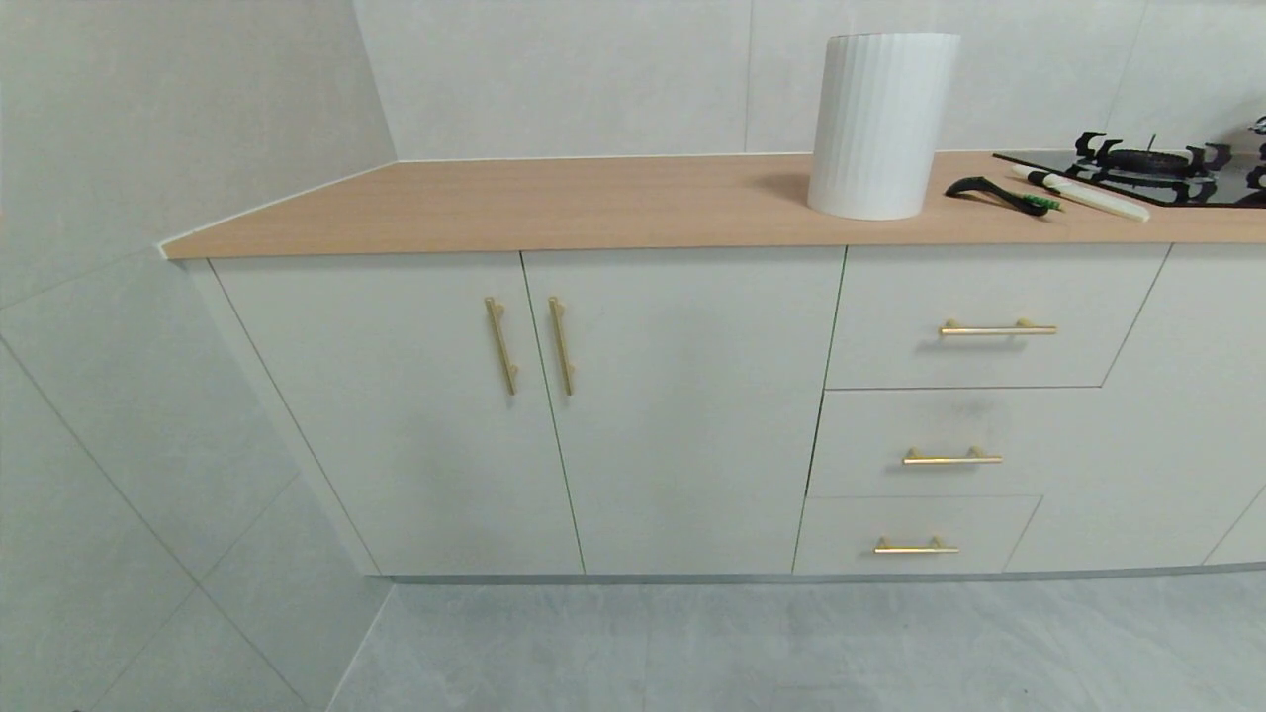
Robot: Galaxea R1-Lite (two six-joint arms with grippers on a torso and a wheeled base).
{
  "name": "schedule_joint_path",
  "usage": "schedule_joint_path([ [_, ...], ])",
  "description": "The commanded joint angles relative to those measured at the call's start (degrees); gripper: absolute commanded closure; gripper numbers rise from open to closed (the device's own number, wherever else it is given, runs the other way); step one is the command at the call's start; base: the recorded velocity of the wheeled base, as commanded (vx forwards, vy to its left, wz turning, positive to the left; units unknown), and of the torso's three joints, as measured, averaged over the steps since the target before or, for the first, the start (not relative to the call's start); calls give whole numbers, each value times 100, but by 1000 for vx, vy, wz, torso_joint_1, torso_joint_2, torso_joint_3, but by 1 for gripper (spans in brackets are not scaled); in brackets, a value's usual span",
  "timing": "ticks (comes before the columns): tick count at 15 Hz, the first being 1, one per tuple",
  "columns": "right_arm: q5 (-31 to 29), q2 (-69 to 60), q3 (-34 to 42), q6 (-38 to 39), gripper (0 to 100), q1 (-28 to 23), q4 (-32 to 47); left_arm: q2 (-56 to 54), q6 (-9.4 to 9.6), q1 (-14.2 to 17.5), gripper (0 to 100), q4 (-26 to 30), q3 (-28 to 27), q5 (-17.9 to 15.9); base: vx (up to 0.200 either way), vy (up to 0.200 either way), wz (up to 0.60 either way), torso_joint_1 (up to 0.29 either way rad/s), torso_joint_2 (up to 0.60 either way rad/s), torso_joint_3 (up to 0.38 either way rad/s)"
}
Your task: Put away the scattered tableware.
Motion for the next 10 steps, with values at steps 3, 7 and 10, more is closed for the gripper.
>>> schedule_joint_path([
  [3,111,-2225,515,-963,0,-165,853,-1714,248,1041,0,457,306,-305,0,0,0,0,0,0],
  [7,76,-2734,1122,-1077,0,-455,792,-1714,301,1041,0,334,807,-129,0,0,0,0,0,0],
  [10,208,-2734,1499,-1113,0,-455,361,-1714,450,1041,0,-27,1010,-489,0,0,0,0,0,0],
])
